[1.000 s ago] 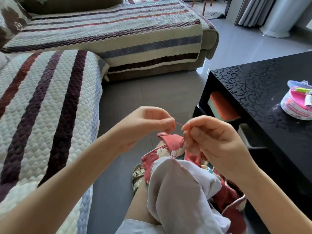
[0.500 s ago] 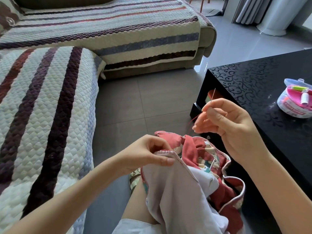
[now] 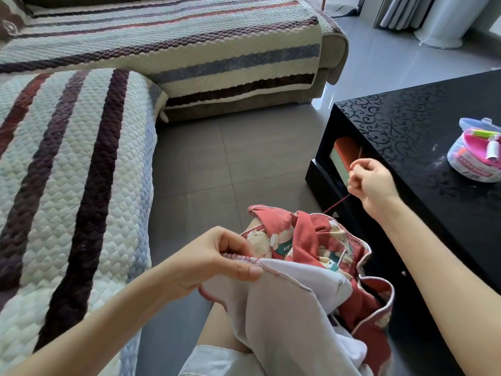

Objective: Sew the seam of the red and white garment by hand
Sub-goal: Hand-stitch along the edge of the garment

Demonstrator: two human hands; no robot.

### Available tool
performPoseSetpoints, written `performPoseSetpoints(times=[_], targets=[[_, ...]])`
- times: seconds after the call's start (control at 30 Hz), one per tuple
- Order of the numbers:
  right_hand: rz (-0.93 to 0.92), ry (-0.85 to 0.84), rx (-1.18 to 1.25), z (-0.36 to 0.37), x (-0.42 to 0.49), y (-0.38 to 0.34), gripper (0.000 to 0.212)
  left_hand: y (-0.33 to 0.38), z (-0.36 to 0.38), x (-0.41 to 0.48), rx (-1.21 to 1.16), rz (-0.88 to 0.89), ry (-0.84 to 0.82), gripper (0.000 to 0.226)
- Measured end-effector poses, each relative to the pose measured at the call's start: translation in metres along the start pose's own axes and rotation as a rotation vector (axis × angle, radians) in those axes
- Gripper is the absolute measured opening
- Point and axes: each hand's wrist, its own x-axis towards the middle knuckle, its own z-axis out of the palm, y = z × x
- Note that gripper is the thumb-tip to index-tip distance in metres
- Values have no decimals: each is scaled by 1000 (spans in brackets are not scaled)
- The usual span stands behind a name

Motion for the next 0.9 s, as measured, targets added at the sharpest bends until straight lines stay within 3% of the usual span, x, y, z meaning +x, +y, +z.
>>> performPoseSetpoints(times=[0.1,0.17,0.27,0.37,0.5,0.9], targets=[[-163,-122,-406,11,-25,6,16,3,1,-3,1,-4,1,11],[-193,-400,-383,25,-63,-7,5,3,3,-3,6,-8,6,12],[-181,-836,-360,36,-116,-23,20,5,3,-4,6,-15,-1,12],[-257,-1028,-450,41,-140,-23,15,7,2,-5,11,-11,-17,13],[-335,-1086,-468,45,-150,-20,3,9,3,-7,14,-6,-26,12],[-266,-964,-165,42,-157,-51,8,13,5,-10,112,21,-13,11]])
